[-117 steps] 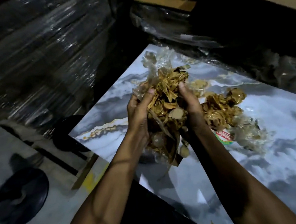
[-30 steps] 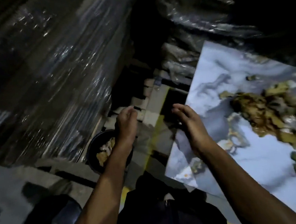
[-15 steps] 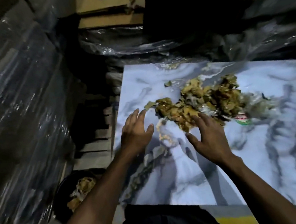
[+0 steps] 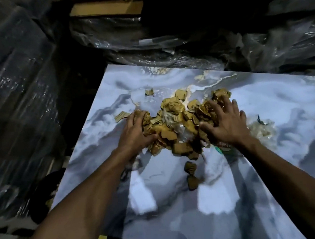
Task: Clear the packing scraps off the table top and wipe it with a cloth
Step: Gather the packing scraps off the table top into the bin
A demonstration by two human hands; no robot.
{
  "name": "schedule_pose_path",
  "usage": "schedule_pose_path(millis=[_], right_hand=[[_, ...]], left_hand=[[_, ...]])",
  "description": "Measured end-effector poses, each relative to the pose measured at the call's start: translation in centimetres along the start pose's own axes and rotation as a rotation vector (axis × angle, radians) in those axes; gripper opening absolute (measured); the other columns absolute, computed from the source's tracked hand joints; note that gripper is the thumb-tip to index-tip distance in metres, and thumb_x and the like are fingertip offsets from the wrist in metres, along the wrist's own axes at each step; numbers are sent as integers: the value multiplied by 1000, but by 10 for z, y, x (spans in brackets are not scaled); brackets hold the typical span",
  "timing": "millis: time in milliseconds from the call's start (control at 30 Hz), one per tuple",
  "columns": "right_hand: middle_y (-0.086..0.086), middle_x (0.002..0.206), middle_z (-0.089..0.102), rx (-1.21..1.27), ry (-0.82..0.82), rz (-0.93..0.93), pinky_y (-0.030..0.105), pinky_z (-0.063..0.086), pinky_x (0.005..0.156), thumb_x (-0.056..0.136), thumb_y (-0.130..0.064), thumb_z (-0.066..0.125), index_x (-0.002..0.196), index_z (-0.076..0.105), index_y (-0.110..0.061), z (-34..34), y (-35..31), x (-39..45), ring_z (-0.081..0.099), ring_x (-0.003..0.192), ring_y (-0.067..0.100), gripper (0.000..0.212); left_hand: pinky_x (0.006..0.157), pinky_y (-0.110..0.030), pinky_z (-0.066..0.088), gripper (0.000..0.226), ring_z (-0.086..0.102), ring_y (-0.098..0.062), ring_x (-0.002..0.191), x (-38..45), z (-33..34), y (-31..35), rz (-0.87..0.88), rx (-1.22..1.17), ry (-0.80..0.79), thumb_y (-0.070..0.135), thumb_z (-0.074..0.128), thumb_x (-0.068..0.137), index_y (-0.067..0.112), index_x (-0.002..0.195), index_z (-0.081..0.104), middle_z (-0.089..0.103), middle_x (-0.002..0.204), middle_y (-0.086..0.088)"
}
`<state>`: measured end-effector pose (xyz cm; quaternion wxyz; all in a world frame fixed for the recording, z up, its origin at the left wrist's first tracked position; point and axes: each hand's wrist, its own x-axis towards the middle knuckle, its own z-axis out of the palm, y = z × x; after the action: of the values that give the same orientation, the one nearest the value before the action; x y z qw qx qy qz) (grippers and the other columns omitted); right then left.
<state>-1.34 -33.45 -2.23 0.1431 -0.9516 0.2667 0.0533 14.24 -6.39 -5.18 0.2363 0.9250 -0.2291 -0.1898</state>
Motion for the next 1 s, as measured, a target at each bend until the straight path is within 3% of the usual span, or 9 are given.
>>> schedule_pose_path(millis=[100, 200, 300, 433, 600, 733, 867, 933, 1000], right_hand=[[-3, 165, -7, -34, -72, -21, 66, 24, 108, 71, -88, 33, 150, 10, -48, 6, 4, 22, 18, 147, 38, 92], [-1, 162, 17, -107, -57, -119, 58, 39, 101, 76, -86, 37, 149, 12, -47, 14, -7, 26, 42, 131, 39, 86], [1, 149, 40, -205, -54, -178, 54, 40, 98, 79, -74, 39, 150, 12, -44, 30, -19, 8, 40, 129, 39, 82], [-2, 140, 49, -132, -34, -166, 47, 40, 92, 76, -66, 34, 147, 22, -44, 36, -31, -34, 48, 122, 33, 76], [7, 150, 36, -6, 113, -171, 51, 47, 96, 86, -63, 40, 144, 30, -40, -9, -24, -66, 54, 119, 31, 64], [14, 131, 53, 68, 338, -11, 49, 47, 92, 81, -60, 39, 128, 55, -23, -46, 22, -63, 59, 108, 37, 62], [8, 150, 40, 128, 152, 326, 50, 33, 109, 80, -72, 30, 139, 46, -30, -31, 79, -62, 38, 138, 31, 75], [5, 154, 36, 185, 91, 383, 54, 28, 114, 77, -83, 20, 141, 44, -31, -10, 94, -70, 31, 143, 26, 86], [4, 154, 38, 226, 138, 402, 52, 26, 116, 77, -82, 18, 139, 47, -27, 9, 92, -78, 30, 143, 24, 88]], left_hand=[[104, -44, 44, 88, 33, -33, 139, -5, 12, 9, 23, -14, 18, 41, 77, 75, 37, 146, 26, 13, 159, -5], [99, -43, 47, 81, 42, -35, 131, -10, 21, 15, 15, 47, 49, 43, 75, 76, 38, 142, 28, 26, 153, -8], [95, -43, 49, 77, 46, -35, 126, -18, 25, 20, 25, 91, 94, 45, 73, 76, 36, 140, 33, 35, 147, -9], [88, -39, 50, 76, 55, -33, 115, -37, 23, 17, 204, 154, 85, 52, 65, 72, 40, 140, 32, 43, 136, -4], [106, -48, 36, 81, 39, -31, 136, -52, 7, 0, 88, 239, 90, 78, 36, 81, 45, 149, 6, 46, 144, -6], [109, -49, 31, 73, 31, -25, 140, -43, -21, -3, 19, 81, 181, 77, 23, 88, 44, 150, 3, 29, 154, -2], [119, -52, 12, 68, -3, -21, 151, 0, -32, -12, -106, 94, 122, 66, 25, 94, 39, 153, 4, -7, 164, 3], [121, -46, 8, 63, -3, -21, 151, 17, -32, -18, -79, 161, 33, 56, 30, 99, 32, 154, 12, -1, 164, 1], [120, -40, 8, 65, 5, -21, 151, 22, -27, -20, -25, 126, -33, 61, 26, 98, 29, 154, 19, 12, 163, 0]])
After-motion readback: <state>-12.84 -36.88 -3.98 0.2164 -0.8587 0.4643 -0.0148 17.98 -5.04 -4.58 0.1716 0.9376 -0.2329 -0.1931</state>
